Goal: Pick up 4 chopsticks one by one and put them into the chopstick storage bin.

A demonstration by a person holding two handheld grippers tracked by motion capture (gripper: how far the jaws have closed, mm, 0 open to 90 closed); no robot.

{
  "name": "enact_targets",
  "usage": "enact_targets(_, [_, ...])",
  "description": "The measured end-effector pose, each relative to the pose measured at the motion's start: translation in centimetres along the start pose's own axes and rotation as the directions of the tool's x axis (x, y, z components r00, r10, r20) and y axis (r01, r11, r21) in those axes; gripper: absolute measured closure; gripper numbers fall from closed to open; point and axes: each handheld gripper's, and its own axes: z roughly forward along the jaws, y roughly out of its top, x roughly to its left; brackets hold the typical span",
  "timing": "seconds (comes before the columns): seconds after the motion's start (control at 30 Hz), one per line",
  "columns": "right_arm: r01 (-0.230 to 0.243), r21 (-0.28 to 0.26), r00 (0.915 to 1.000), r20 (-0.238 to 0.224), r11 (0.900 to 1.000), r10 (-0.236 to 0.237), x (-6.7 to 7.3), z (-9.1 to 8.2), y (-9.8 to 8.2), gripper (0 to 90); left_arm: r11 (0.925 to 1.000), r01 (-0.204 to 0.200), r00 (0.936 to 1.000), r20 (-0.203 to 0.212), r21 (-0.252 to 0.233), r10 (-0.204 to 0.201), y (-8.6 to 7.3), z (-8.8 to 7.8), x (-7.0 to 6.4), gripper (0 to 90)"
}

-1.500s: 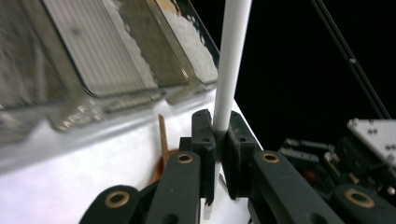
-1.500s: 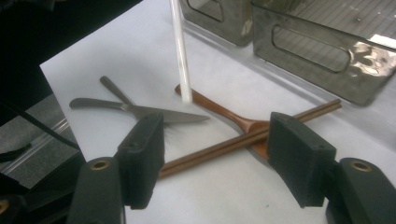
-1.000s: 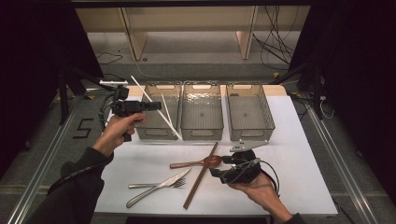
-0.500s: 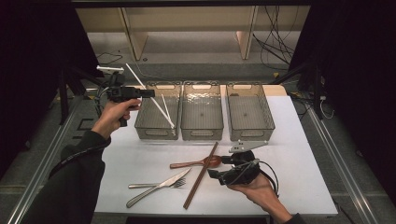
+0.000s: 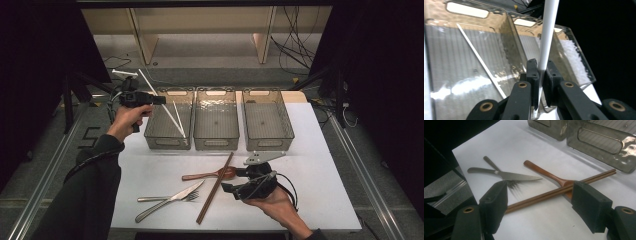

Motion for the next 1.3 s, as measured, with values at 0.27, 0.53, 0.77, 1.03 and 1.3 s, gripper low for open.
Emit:
enact_targets(0.27, [0.003, 0.001, 1.0, 0.002, 1.0, -0.003, 0.2, 0.0, 0.0, 30.3, 0.9999, 0.004, 0.9998, -0.019, 0.015, -0.004, -0.4, 1.2, 0.6, 83.4])
enact_targets(0.53, [0.0, -0.004, 1.0, 0.0, 1.0, 0.0, 0.2, 0.0, 0.0, 29.9, 0.9993, 0.004, 0.9994, -0.034, 0.038, -0.002, -1.1, 2.3, 0.8, 83.3])
enact_targets(0.77, [0.004, -0.005, 1.0, -0.002, 1.0, -0.004, 0.3, 0.0, 0.1, 29.9, 0.9985, -0.013, 0.9989, -0.044, 0.053, 0.015, -1.2, 2.8, 0.5, 83.2])
enact_targets(1.03, [0.004, -0.004, 1.0, -0.005, 1.0, -0.004, 0.2, 0.0, 0.1, 30.0, 0.9962, -0.014, 0.998, -0.06, 0.085, 0.02, -1.5, 3.8, 0.5, 83.1])
enact_targets(1.3, [0.004, 0.001, 1.0, -0.007, 1.0, -0.004, 0.2, 0.1, 0.1, 29.9, 0.9947, -0.01, 0.9972, -0.072, 0.103, 0.017, -1.8, 4.2, 0.9, 82.9])
